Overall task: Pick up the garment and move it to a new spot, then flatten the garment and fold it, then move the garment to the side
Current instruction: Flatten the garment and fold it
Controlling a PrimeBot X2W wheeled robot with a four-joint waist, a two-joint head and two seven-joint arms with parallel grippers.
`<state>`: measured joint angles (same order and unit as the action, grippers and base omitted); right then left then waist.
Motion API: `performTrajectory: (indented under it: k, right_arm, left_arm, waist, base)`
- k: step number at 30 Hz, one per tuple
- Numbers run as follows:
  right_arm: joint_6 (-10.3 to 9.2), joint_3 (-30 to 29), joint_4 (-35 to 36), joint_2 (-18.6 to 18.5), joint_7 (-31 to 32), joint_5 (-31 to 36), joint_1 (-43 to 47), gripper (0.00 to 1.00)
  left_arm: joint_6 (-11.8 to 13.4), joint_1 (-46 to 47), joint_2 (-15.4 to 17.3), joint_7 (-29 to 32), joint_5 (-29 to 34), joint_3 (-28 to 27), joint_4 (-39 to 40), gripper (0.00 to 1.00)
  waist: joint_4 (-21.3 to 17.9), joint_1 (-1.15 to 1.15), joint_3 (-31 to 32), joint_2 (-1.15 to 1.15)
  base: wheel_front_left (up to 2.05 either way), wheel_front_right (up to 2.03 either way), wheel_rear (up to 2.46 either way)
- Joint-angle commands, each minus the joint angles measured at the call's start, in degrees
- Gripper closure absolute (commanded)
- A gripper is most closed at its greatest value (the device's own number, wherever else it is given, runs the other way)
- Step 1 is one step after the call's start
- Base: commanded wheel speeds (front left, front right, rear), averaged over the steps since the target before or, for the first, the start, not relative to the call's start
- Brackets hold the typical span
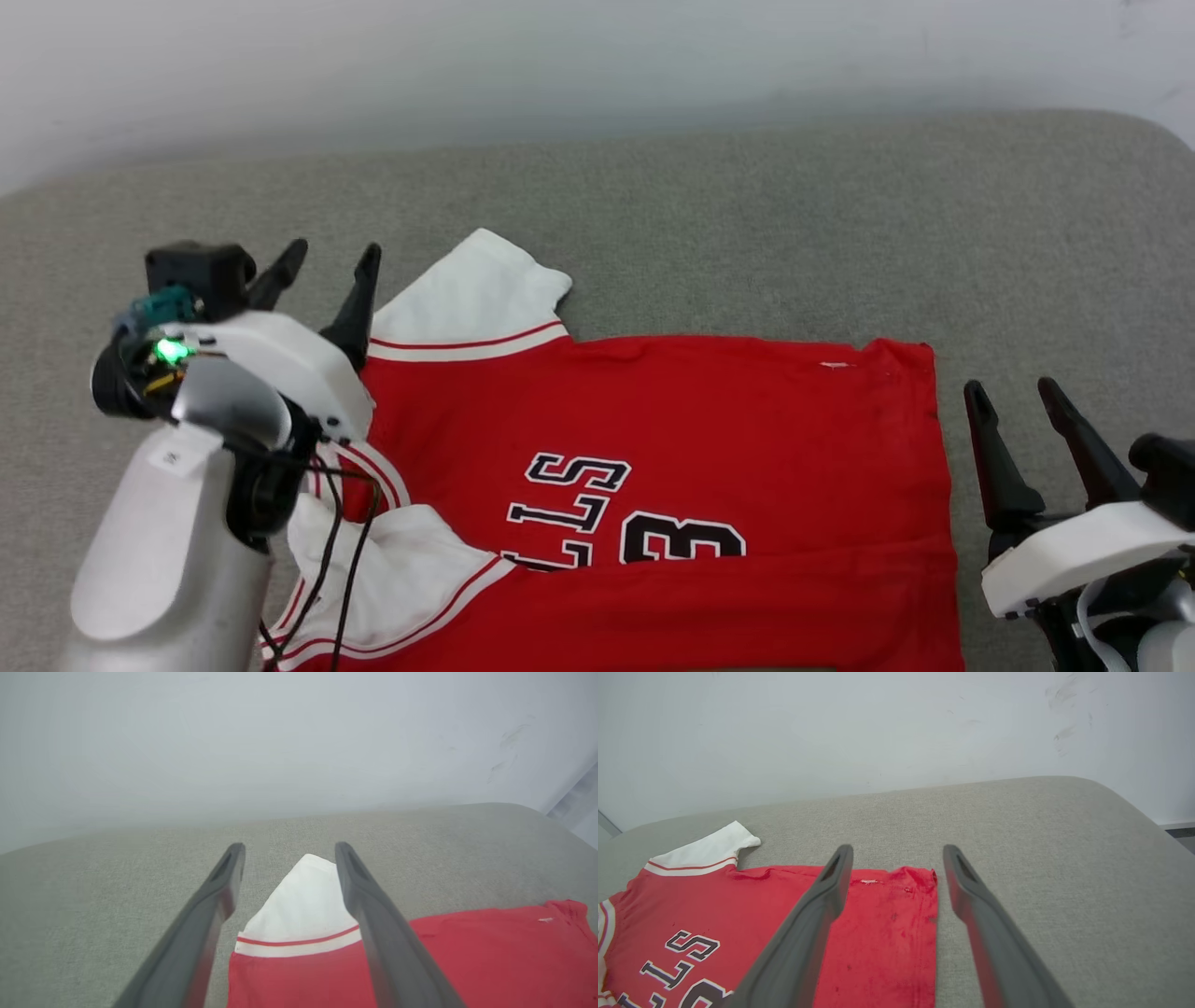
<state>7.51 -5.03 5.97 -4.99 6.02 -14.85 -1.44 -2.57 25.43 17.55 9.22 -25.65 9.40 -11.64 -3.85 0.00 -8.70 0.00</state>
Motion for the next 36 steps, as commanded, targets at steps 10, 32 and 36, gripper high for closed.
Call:
performTrajectory:
  k: [10,32,36]
  right_arm:
    - [-0.05,2.13,-1.54,1.84,-1.57,-0.64,-5.56,0.0]
    - [-0.05,5.14,-8.52,2.2,-4.41,-6.07,-9.6,0.0]
    - [-0.05,4.82,-9.1,2.19,-3.8,-6.18,-9.98,0.0]
  left_arm:
    - [-4.65,21.64,5.79,15.53,-5.81,4.11,-15.68,0.0]
    - [-4.95,29.49,11.8,41.93,-15.27,17.09,-33.36,1.0]
    - [-4.95,29.11,11.34,39.5,-16.04,17.26,-33.61,1.0]
  waist:
    - [-9.42,0.0,-10.45,0.0]
    - [-14.89,0.0,-17.81,0.0]
    - [-14.72,0.0,-17.35,0.0]
  base:
    - [0.0,0.0,0.0]
    - [0.0,0.0,0.0]
    - [0.0,0.0,0.0]
